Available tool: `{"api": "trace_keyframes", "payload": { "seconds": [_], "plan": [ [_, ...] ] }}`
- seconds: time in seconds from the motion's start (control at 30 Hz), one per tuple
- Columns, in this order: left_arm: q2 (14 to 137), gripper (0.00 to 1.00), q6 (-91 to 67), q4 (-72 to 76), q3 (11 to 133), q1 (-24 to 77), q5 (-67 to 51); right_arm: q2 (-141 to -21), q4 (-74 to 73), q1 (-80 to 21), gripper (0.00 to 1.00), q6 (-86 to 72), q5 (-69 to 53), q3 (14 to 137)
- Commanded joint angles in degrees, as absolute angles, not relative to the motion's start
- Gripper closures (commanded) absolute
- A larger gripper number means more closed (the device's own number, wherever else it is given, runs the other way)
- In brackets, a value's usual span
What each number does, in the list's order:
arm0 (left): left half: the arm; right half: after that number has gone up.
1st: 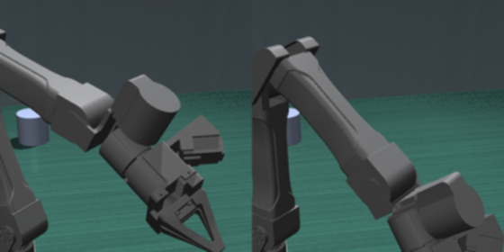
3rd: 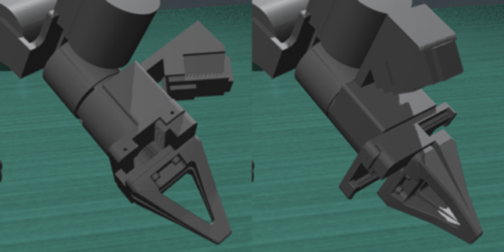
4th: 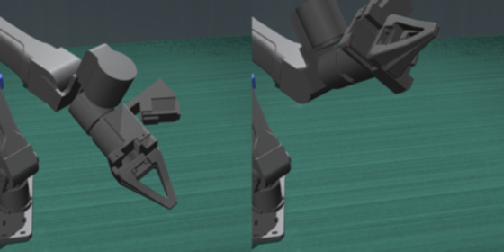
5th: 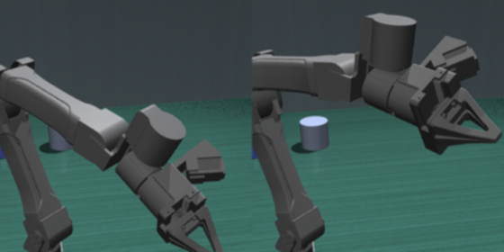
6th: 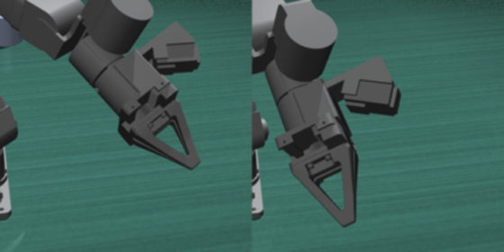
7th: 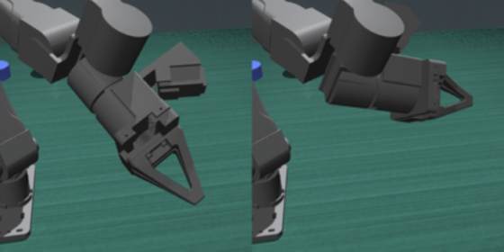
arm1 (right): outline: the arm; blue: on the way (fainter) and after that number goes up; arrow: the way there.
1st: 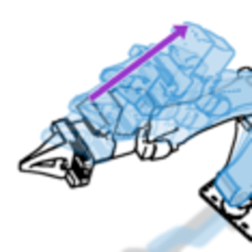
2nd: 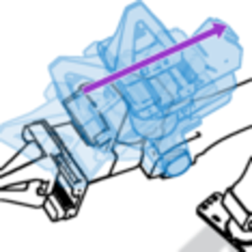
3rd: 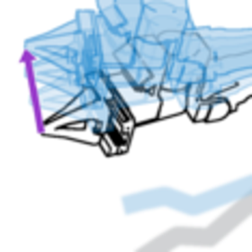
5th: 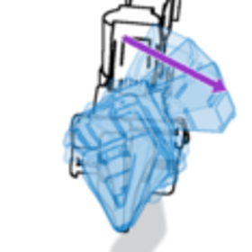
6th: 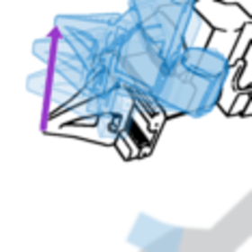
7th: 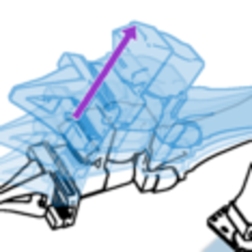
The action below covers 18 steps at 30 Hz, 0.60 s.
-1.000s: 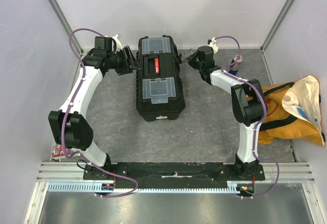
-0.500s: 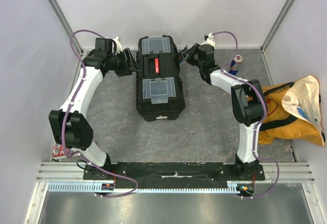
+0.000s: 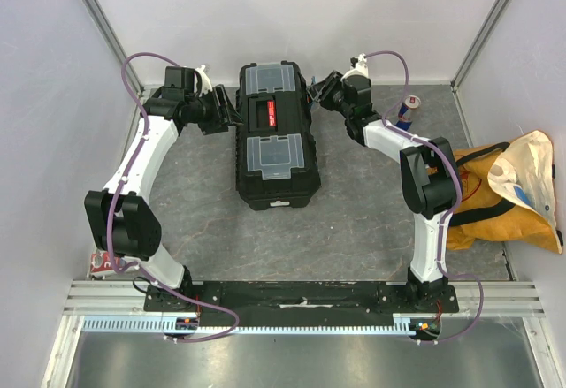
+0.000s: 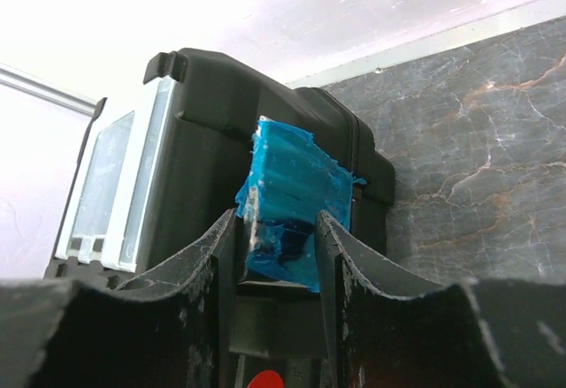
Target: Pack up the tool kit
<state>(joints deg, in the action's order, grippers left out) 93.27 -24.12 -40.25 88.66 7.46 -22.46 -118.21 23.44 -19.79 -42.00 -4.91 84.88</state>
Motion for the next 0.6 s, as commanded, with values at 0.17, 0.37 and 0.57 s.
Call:
{"api": "trace_keyframes", "payload": {
  "seconds": [0.17,0.37,0.57],
  "plan": [
    [92.8,0.39,-22.1,-39.8,88.3,7.2,-21.7,-118.6,26.4,-20.2,0.5,-42.6,-8.8,88.5],
    [92.8,0.39,-21.9,-40.2,88.1,7.2,-21.4,-119.6,25.8,-20.2,0.51,-43.9,-10.0,89.3],
    [92.9,0.39,-21.8,-40.2,88.2,7.2,-21.4,-120.3,25.3,-20.2,0.49,-44.4,-11.2,90.6]
  ]
}}
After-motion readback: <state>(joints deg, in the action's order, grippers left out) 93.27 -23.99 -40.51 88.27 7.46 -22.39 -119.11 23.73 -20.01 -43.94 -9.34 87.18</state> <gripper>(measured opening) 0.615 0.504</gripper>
